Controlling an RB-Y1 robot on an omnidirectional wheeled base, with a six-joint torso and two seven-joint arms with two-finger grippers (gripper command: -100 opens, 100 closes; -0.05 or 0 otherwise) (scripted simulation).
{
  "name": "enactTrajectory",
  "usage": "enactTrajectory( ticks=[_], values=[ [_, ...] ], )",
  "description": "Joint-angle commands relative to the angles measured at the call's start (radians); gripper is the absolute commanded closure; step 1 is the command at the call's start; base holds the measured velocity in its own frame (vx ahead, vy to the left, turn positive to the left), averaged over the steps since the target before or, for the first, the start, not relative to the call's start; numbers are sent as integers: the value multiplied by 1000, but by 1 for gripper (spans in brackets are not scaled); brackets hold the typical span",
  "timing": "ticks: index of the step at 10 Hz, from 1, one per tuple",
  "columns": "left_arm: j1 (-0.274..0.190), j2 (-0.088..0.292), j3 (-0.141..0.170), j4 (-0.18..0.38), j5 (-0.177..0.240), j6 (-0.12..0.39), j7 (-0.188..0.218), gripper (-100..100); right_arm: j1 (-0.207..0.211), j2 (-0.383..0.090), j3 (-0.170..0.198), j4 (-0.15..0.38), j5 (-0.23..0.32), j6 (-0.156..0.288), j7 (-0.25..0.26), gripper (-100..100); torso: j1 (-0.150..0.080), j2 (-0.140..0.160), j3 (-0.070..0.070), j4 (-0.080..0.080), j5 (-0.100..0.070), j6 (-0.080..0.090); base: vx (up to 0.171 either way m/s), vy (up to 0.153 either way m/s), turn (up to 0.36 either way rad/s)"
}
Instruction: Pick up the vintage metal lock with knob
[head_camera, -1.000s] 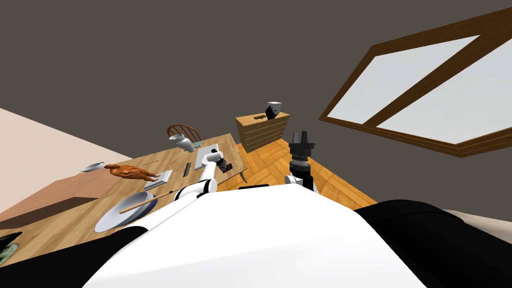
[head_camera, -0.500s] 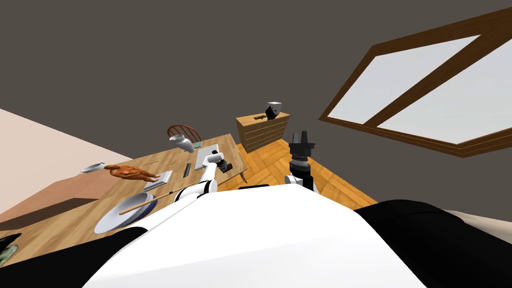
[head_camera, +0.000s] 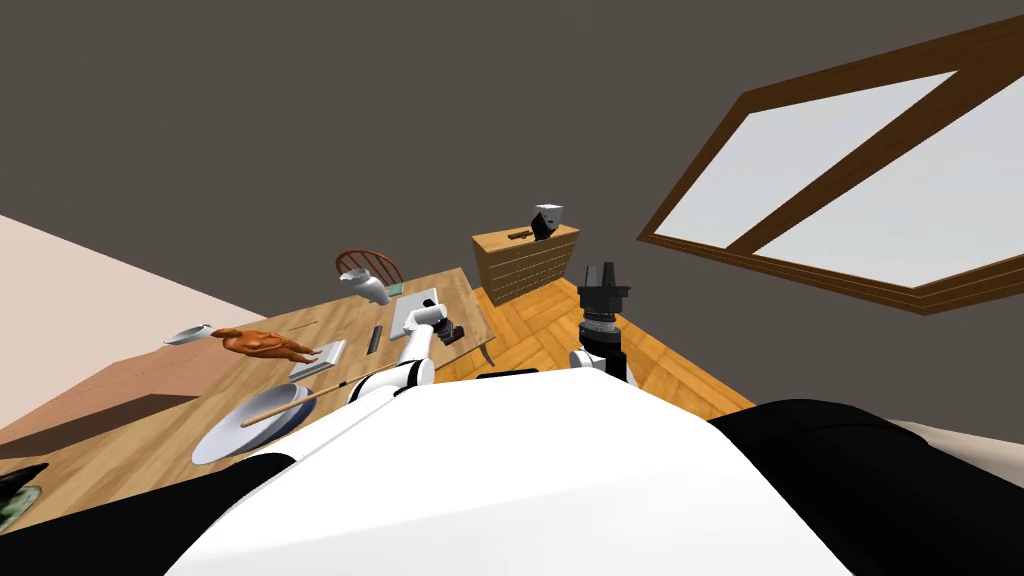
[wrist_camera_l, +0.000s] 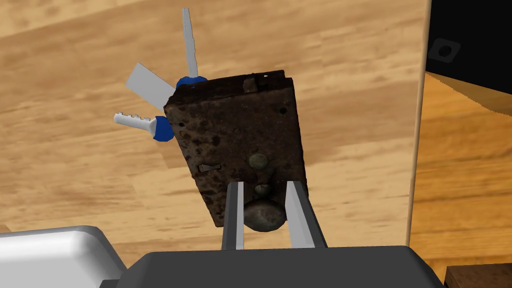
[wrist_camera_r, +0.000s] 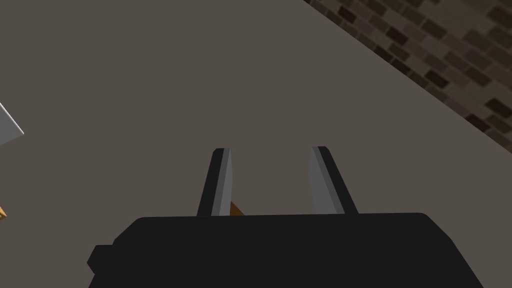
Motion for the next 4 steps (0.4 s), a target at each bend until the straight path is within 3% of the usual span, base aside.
enactTrajectory(
  ticks=[1, 3, 4],
  values=[
    [-11, 4, 4, -17, -1, 30, -2, 100, 0, 0, 0, 0, 0, 0, 0, 0, 0, 0, 0, 0, 0, 0, -25, -16, 16],
    [-14, 7, 6, -17, -1, 32, -4, 100, 0, 0, 0, 0, 0, 0, 0, 0, -1, 1, 0, 0, 0, 0, -13, -14, 9],
    [-15, 7, 6, -18, -1, 35, -4, 0, 0, 0, 0, 0, 0, 0, 0, 0, 0, 0, 0, 0, 0, 0, 0, 0, 0]
  ],
)
